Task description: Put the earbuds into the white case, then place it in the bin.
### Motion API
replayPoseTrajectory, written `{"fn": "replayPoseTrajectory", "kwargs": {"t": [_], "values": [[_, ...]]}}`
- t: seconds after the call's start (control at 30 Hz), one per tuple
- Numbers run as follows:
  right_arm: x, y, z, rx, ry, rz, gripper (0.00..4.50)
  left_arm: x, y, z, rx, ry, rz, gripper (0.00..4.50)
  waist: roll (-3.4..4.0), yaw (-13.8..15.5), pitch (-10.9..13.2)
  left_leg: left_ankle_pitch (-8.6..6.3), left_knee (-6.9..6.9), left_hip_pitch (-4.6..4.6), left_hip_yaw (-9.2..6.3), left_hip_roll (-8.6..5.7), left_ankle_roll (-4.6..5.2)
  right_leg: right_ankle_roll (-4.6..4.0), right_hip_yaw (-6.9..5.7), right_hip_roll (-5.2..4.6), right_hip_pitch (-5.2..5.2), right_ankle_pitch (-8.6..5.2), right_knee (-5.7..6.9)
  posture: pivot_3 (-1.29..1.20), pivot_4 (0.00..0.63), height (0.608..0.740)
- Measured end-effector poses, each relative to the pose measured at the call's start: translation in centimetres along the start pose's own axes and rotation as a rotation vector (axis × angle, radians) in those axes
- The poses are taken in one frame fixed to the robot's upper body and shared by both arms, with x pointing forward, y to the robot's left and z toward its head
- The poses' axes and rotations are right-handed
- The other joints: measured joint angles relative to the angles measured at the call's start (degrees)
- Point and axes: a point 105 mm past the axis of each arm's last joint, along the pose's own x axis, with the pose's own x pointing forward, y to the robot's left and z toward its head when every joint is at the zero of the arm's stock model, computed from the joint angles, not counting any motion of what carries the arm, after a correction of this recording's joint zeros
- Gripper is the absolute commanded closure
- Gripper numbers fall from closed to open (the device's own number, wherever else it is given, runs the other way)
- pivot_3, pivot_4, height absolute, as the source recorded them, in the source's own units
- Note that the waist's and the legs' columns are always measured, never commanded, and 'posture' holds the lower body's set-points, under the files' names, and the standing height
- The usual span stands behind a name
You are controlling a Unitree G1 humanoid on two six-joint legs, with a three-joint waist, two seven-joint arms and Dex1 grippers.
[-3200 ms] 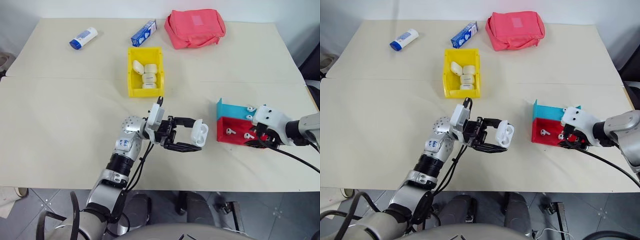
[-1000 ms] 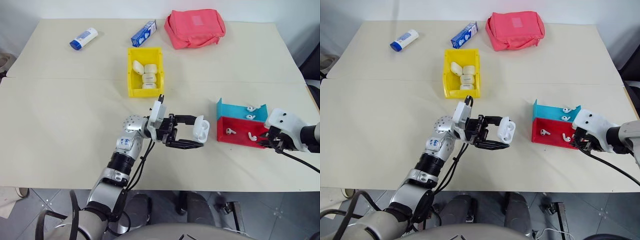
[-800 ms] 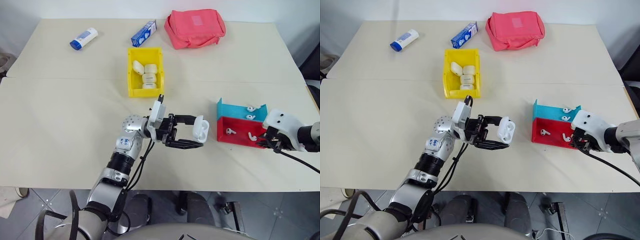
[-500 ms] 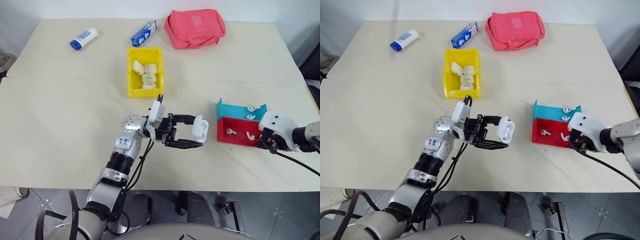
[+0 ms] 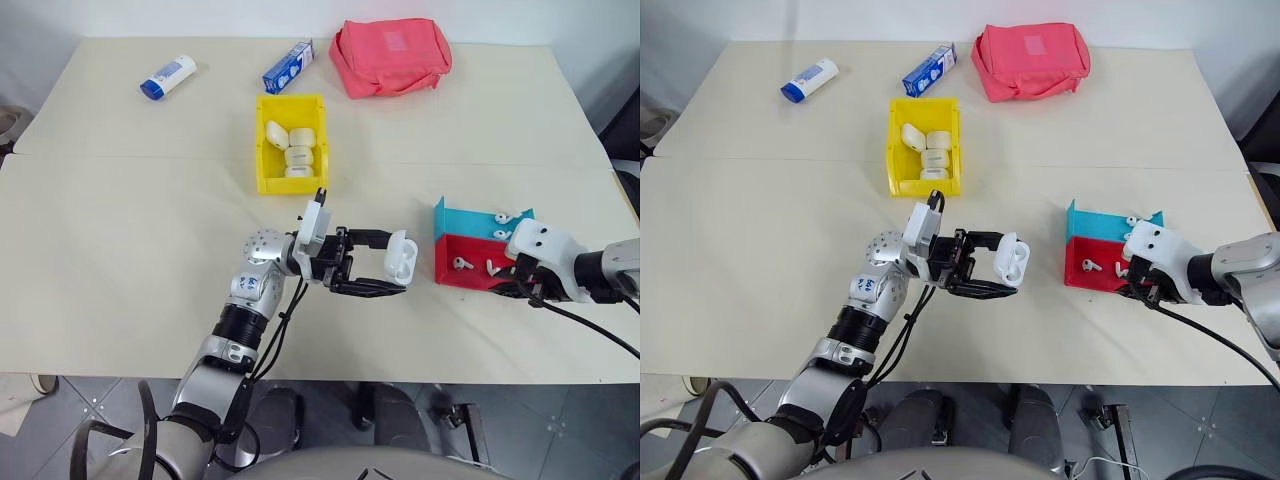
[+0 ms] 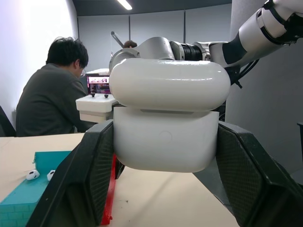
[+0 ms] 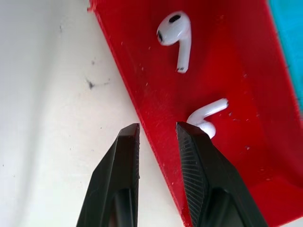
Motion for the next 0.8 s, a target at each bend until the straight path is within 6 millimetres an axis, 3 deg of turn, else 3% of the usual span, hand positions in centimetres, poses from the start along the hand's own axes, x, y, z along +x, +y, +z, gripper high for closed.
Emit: {"fn": "replayPoseTrajectory", "kwargs": {"t": [0.47,0.8], "values": [[-0.8,-1.5,-2.2,0.054,0.058,-0.103,3.24,0.0,-0.1,0.1,0.008,0.002,-0.004,1.70,0.00,-0.1,0.0,0.00,0.00,0.00,0.01,0.01,0.00,0.00,0.00,0.00,0.00,0.00,0.00,0.00,0.150,0.740],[1.0,-1.5,-0.9,0.030,0.007,-0.067,3.24,0.1,-0.1,0.3,0.018,0.002,-0.007,1.70,0.02,-0.1,0.0,0.00,0.00,0.00,0.00,0.01,0.00,0.00,-0.01,0.01,0.00,0.00,0.01,0.00,0.150,0.740]]}}
